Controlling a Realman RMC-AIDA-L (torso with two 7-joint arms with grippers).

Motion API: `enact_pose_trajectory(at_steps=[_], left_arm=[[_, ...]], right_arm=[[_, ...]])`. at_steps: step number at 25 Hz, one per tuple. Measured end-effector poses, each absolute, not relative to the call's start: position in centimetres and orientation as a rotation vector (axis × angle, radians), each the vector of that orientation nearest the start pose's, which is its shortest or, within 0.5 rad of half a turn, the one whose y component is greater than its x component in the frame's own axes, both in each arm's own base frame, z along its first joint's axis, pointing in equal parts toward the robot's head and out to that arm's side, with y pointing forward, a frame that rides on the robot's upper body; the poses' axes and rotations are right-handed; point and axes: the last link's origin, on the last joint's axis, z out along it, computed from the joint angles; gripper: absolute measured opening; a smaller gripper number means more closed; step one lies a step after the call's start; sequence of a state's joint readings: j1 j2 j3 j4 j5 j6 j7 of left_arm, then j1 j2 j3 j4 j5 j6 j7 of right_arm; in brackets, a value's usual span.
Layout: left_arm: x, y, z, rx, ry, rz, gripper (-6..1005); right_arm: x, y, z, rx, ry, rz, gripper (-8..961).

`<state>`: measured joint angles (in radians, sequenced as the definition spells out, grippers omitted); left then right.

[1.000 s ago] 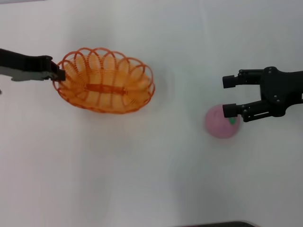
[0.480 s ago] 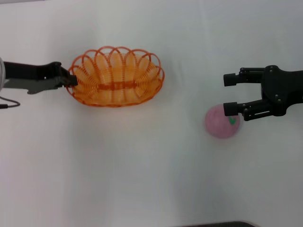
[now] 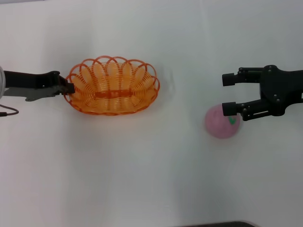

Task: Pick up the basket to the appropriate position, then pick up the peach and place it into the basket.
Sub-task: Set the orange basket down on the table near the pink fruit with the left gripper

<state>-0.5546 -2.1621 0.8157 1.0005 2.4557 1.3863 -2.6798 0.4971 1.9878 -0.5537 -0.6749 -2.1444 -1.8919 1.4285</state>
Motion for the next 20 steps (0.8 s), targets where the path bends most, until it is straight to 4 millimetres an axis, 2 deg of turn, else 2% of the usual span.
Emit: enact_pose_trajectory(at_steps=[5,13,16,20], left_arm=[[-26.9,35.4,0.1,-2.082,-1.887,-0.217,63],[-27.2,35.2,0.0,-2.08,-1.91,-0.215,180],[-27.1,35.2,0.5,-2.095,-1.872,-0.222,224],[-27.2,35.4,2.8,-2.137,-1.75,-0.335,385]], right_arm=[[28.1,29.0,4.6,-2.897,0.697,0.75,899],[28.2,28.9,4.6,-2.889,0.703,0.756,890],[28.3,28.9,4.7,-2.88,0.703,0.762,886],[28.2,29.1,5.1,-2.84,0.68,0.806,882]])
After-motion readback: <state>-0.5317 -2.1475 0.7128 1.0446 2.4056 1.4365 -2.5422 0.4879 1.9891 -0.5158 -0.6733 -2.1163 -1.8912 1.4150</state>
